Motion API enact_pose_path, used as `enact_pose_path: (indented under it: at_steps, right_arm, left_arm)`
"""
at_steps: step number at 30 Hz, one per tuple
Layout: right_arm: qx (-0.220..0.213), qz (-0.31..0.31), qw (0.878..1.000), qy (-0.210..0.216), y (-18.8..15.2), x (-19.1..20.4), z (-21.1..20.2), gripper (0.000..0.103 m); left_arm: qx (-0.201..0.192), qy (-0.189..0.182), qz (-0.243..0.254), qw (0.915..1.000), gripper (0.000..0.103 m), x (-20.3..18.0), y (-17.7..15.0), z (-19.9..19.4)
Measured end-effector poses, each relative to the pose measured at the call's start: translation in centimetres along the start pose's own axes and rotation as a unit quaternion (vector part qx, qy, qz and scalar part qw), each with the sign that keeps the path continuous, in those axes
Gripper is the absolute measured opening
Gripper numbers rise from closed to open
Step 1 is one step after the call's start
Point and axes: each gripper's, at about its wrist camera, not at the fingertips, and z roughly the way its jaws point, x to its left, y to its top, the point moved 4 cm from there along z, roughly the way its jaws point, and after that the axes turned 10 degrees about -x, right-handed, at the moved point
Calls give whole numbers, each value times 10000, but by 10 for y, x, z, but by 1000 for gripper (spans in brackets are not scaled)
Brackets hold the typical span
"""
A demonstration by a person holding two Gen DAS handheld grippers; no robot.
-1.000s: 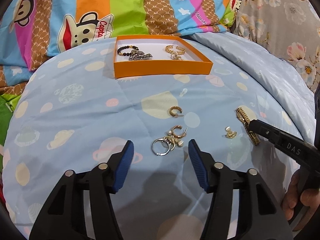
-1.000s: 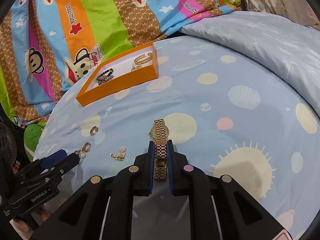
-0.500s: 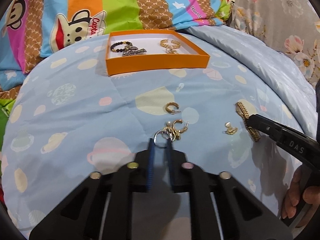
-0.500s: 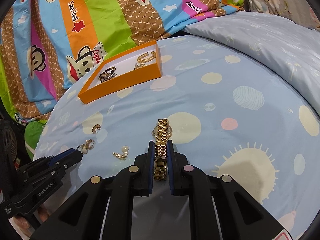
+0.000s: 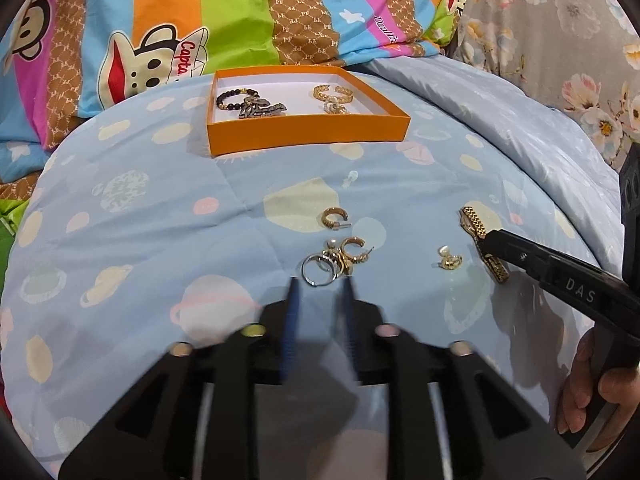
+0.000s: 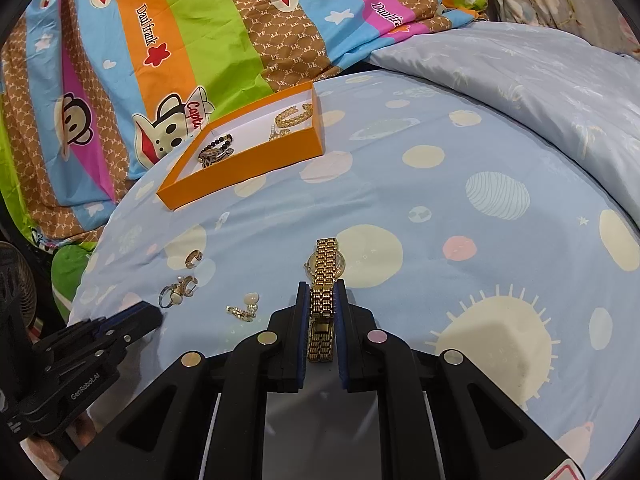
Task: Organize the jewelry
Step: 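Close the left tool on a small gold earring while the right tool holds the gold watch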
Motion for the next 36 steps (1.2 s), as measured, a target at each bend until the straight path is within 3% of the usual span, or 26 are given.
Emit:
enact_pose_path:
  at_steps: [1, 7, 9, 12, 13, 14, 23, 36]
  right_arm:
    - [2, 2, 10000, 2, 0, 0, 0, 11]
    - [-2, 6, 10000, 3, 0, 0, 0, 11]
    - [-2, 12, 10000, 7, 0, 0, 0, 11]
    - [-2, 14, 10000, 8, 0, 0, 0, 11]
    - [-2, 17, 10000, 12, 0, 0, 0, 11]
    - [-2, 18, 10000, 16, 0, 0, 0, 11]
    - [-6, 15, 10000, 28, 0, 0, 0, 11]
    - [-276, -87, 9994, 214, 3, 7, -12, 11]
  left_arm:
    - [-14, 55, 25, 10000, 40, 0, 2, 2]
    - [139, 88, 232, 9996, 38, -4, 7, 17]
    - [136, 76, 241, 9996, 28, -4, 9, 19]
    - [40, -9, 199, 9998, 21, -3, 9, 15]
    - [-8, -26, 221, 9998, 2, -4, 10, 12]
    - [9, -30, 283, 9996, 1, -5, 8, 10]
    - [74, -93, 103, 9999, 1, -2, -5, -3]
    - [-161, -120, 18, 9998, 1, -2, -3, -22]
